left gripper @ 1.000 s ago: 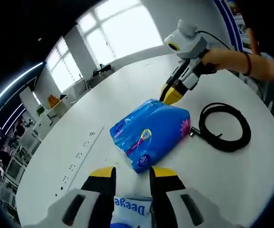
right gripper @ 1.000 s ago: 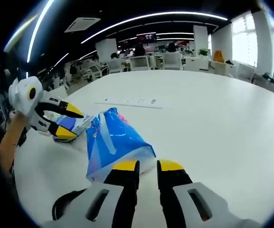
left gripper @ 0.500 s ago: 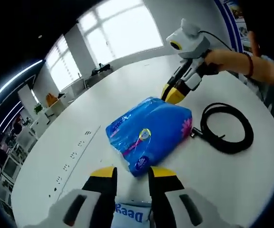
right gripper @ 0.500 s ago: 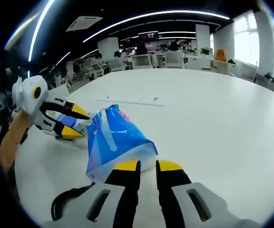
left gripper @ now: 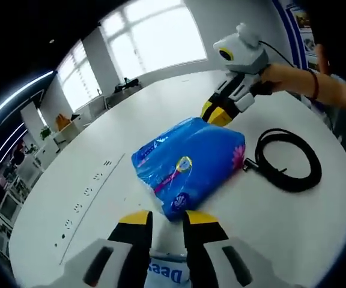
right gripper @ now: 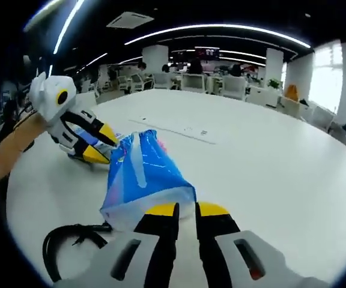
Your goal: Arrange the tabletop items into an orderly group along one side of the table until the central work area is clear of visible clutter.
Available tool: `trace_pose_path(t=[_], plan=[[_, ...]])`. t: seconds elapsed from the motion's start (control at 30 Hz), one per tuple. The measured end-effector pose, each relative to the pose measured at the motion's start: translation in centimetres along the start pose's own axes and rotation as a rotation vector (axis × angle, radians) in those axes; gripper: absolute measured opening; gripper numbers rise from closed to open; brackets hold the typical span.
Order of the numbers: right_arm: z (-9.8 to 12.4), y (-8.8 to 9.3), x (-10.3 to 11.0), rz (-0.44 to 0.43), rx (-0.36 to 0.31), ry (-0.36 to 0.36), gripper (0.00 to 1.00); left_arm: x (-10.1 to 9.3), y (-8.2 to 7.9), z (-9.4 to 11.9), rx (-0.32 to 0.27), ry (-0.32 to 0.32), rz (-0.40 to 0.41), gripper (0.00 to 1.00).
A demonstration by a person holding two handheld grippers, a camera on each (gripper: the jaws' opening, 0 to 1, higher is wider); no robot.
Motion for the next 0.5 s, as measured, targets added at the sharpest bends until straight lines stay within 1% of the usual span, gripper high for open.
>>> trace_pose_path(t=[0.1, 0.17, 0.2, 0.23, 0.27, 0.3, 0.43, 0.47, 0.5], plan=[[-0.2, 0.0, 0.1, 0.013, -0.003, -0.013, 0.09, 0.1, 0.1, -0.1, 0.004, -0.001, -0.006, 0.19], [-0.2, 0.0, 0.1, 0.026, -0.004, -0.02, 0.15, 0.2, 0.1, -0.1, 0.006, -0.001, -0.007, 0.19], [-0.4, -0.4, 0.0, 0.076, -0.025, -0.043, 0.19, 0.2, 0.1, -0.3, 0.0, 0.016, -0.005, 0.19], [-0.4, -0.5, 0.1, 0.084, -0.033, -0.059, 0.22, 0.2, 0.2, -0.4, 0.003, 0.017, -0.012, 0.19], [-0.4, -0.6, 0.0, 0.098, -0.039, -0.058, 0.23, 0.3, 0.2, -0.5, 0.005, 0.02, -0.016, 0.19], [-0.4, -0.7, 0.1, 0.131, -0.038, -0.065, 0.22, 0.3, 0.2, -0.5, 0.001, 0.023, -0.012, 0.18], [-0.7, -0.9, 0.0, 0.157, -0.029, -0.085, 0.21, 0.3, 0.2, -0.8, 0.003, 0.031, -0.018, 0.17], [-0.8, -1.0, 0.1, 0.176, -0.034, -0.105, 0.19, 0.3, 0.2, -0.8, 0.003, 0.035, -0.019, 0.17], [-1.0, -1.0, 0.1, 0.175, -0.04, -0.117, 0.18, 0.4, 0.2, -0.9, 0.004, 0.039, -0.023, 0.17]])
Point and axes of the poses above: the point that each gripper's makers call its tool centre point, and the gripper's own axes: z roughly backward along the fingers, x roughly to its left, y roughly out of its underside, the point moved 7 cm from there along z, roughly backward along the fingers, and after that the axes turned 5 degrees about -y, right-handed, at the moved point
